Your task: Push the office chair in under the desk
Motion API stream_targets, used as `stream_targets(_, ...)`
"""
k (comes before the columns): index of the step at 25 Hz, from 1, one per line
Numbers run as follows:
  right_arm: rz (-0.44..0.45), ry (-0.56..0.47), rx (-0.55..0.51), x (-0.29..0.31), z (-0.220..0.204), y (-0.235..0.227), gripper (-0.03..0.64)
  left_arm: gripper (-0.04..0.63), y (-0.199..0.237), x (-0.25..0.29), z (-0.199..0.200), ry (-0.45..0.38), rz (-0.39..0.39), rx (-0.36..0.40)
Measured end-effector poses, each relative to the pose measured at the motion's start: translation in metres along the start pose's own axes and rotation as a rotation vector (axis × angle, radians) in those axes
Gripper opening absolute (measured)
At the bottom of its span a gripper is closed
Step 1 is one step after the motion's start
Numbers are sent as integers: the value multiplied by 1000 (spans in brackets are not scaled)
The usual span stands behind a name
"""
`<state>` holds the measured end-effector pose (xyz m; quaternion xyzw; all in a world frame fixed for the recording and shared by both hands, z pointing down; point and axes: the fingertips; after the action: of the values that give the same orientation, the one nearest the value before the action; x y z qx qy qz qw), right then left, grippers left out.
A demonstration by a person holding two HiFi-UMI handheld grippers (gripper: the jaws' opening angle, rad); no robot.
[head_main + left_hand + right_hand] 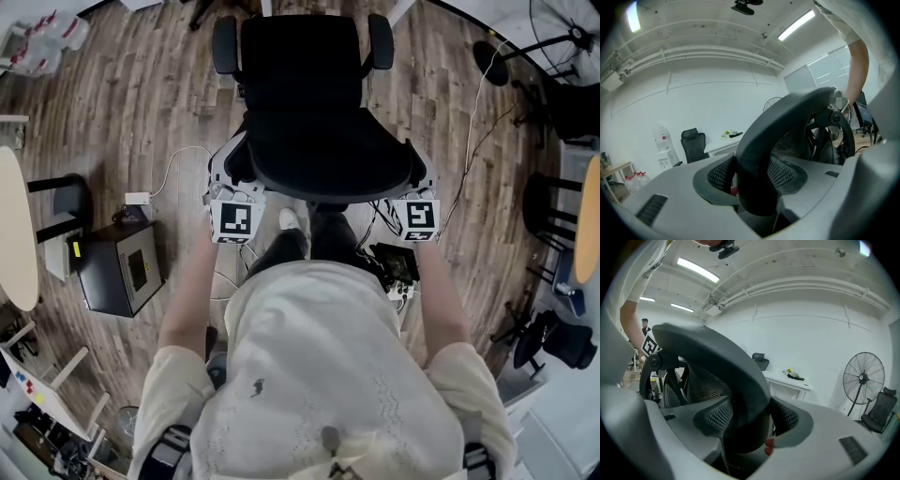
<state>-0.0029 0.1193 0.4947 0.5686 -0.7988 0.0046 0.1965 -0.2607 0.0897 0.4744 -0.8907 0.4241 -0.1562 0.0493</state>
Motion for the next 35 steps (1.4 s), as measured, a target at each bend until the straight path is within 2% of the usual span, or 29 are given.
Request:
stream_targets(20, 13, -1, 13, 59, 10, -40, 261, 221, 32, 67, 8, 12, 26, 8)
stream_targets(35, 14, -1, 10, 88, 9, -68, 259, 218, 40, 104, 12, 23, 27, 4)
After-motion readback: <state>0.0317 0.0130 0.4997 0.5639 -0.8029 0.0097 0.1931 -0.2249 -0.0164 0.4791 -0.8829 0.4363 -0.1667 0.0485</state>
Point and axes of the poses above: the fingertips, and each gripper's own axes: x forward along the fingers, y to its left, z out of its top, and after that the axes turned 3 degrees about -x, right-handed
